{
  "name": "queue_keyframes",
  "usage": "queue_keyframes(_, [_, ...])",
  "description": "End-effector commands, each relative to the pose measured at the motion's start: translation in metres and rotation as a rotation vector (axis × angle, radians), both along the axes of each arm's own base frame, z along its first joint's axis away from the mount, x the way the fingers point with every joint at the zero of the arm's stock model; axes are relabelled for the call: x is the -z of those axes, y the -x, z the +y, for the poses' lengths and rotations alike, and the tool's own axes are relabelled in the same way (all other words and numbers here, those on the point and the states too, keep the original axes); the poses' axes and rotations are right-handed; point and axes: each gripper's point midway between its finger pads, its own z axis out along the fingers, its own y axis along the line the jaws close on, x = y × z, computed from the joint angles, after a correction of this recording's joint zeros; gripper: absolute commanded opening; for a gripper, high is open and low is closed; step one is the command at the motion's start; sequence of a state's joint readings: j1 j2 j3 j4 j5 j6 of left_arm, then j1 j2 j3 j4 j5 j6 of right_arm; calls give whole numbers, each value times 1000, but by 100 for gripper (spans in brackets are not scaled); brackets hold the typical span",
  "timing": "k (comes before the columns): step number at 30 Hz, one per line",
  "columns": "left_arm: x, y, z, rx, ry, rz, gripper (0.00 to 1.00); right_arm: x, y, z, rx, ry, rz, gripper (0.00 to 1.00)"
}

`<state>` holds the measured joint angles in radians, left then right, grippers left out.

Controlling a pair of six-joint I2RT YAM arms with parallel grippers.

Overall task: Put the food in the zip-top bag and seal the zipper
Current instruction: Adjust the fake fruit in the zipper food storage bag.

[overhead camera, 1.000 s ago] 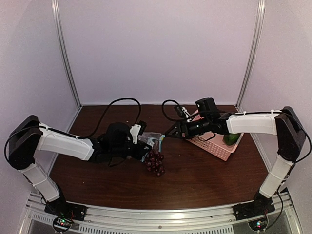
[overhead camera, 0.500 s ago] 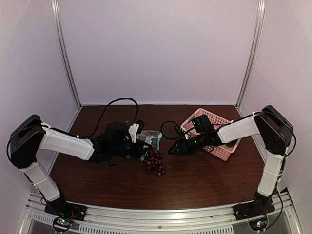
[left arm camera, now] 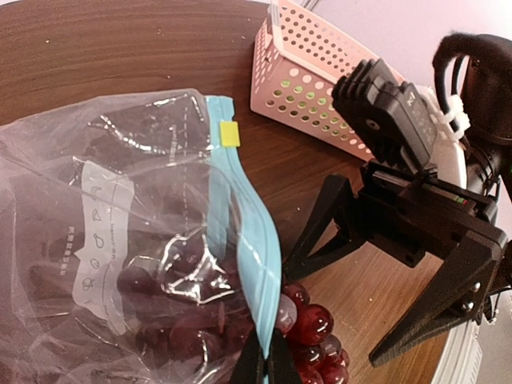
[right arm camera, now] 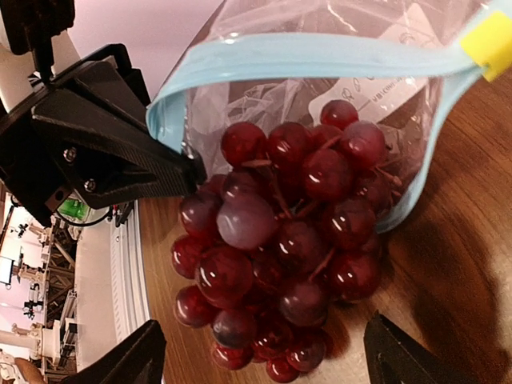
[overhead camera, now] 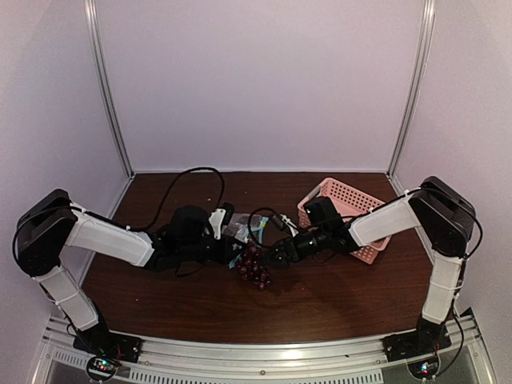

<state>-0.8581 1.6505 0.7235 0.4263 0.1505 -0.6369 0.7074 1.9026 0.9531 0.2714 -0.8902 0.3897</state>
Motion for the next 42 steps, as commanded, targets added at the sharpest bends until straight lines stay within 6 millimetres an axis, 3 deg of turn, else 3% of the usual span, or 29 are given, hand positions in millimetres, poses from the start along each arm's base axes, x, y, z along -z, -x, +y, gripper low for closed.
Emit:
queue_keyframes(1, [-3, 0, -3, 1, 54, 10, 0, 10, -1, 19, -22, 47, -32, 88])
queue_keyframes(5, [-7, 1, -6, 10, 79, 21, 0, 13, 6, 37, -55, 41, 9, 86])
queue_keyframes(10, [-8, 2, -6, 8, 86, 30, 0, 12, 3, 44, -39, 23, 30, 60])
queue_keyframes(13, [-7, 3, -5, 5, 84, 35, 0, 13, -1, 45, -37, 48, 33, 27])
queue_keyframes(16, [-7, 3, -3, 2, 78, 37, 0, -2, -4, 45, -30, 18, 34, 13])
queue_keyframes(20, [-4, 6, -3, 16, 62, 44, 0, -27, -7, 41, -8, -44, 26, 1])
queue_keyframes(28, [-12, 17, -6, 77, 59, 62, 0, -59, -33, 37, 79, -177, 67, 0])
queue_keyframes(32, [-32, 26, -12, 125, 114, 54, 0, -59, -49, 32, 137, -223, 82, 0])
queue_keyframes(36, [-62, 31, -19, 163, 182, 28, 0, -52, -52, 37, 149, -277, 135, 0])
queue_keyframes(42, [-64, 30, -25, 185, 193, 33, 0, -68, -42, 48, 116, -349, 170, 0])
